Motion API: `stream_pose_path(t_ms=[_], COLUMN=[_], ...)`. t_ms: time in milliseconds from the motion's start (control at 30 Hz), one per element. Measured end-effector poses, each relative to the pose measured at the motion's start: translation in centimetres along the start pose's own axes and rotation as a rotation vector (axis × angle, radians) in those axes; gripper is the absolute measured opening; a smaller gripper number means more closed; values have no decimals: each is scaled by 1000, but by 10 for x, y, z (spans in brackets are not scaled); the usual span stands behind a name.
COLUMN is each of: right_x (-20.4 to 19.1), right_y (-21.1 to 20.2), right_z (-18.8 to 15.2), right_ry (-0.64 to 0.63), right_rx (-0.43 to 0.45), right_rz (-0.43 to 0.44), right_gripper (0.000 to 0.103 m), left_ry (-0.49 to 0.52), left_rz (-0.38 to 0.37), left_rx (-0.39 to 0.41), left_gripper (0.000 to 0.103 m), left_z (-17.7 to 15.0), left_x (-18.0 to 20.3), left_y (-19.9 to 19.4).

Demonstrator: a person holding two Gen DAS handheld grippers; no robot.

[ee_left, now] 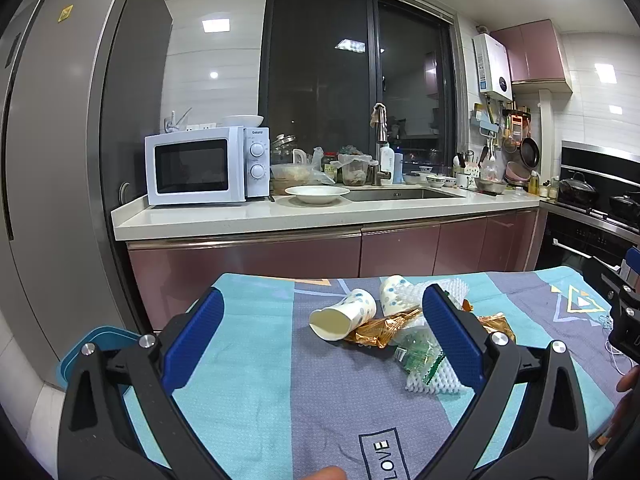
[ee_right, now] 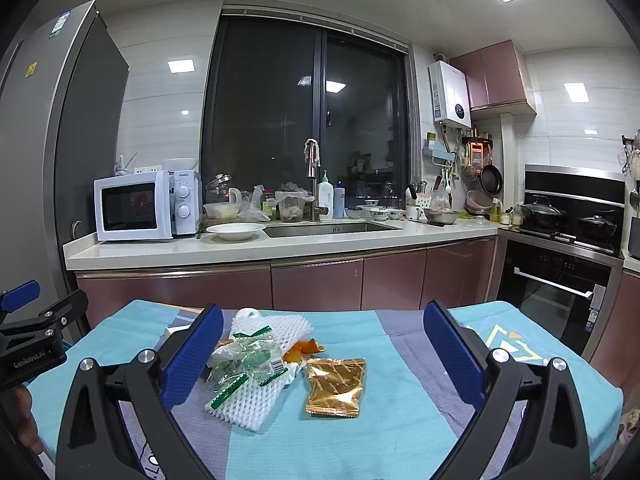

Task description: Collect trash

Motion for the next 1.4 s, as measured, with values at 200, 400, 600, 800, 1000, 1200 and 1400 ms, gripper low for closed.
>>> stream_pose_path(t_ms=[200,400,600,800,1000,1200,1400], right_x=[1,0,-1,0,0,1,1], right_y=[-1,-1,-3,-4,-3,-3,-3], right_z=[1,2,3,4,5,5,4], right_ry=[4,3,6,7,7,8,7], right_rx=[2,8,14,15,14,13,12], right_rz=[0,-3,-6,-8,-7,-6,-5], right_gripper=[97,97,97,97,97,97,97], left_ry=[1,4,3,6,5,6,5], left_rz=[1,-3,-4,-3,-2,-3,-4], left_rx=[0,4,5,8,9,9,9], left_gripper=[98,98,98,98,98,98,98], left_z=[0,0,1,0,0,-1,-1], left_x=[0,-3,-3,-4,-3,-3,-2], left_y=[0,1,0,2,3,2,2])
Point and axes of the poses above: each gripper's, at about its wrist camera, not at the fingertips, and y roughly the way its jaws point, x to its right, z to its top, the point moved 9 cm from there along y, roughly the way its jaws point, and after that the axes turned 5 degrees about z, right-handed, at the moved point
